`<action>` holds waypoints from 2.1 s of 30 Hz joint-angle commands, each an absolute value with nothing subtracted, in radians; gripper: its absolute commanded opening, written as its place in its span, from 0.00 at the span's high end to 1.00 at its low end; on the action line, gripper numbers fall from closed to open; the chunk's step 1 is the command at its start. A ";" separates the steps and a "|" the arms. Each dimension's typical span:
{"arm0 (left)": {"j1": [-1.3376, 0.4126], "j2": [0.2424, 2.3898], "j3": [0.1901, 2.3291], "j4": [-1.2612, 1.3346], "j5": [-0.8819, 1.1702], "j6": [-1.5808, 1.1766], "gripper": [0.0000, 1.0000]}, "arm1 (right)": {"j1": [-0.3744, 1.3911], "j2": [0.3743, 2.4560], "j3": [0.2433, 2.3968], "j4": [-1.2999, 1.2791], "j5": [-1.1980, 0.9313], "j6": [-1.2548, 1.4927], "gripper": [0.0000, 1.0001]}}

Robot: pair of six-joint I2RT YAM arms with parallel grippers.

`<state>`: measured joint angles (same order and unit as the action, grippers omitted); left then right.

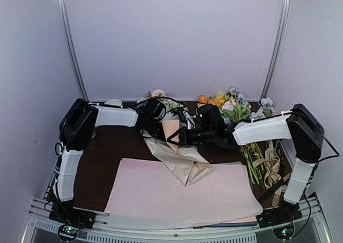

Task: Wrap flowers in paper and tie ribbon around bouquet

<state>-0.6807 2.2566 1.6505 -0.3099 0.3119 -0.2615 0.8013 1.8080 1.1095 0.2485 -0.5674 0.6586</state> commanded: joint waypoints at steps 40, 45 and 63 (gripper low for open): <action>-0.469 2.132 1.575 -0.362 0.247 -0.101 0.40 | 0.804 2.037 1.569 -0.036 -0.523 0.555 1.00; -0.469 2.123 1.579 -0.356 0.274 -0.093 0.40 | 0.802 2.144 1.631 0.038 -0.485 0.655 1.00; -0.434 1.891 1.547 -0.362 0.420 -0.096 0.21 | 0.788 2.305 1.735 0.099 -0.407 0.765 1.00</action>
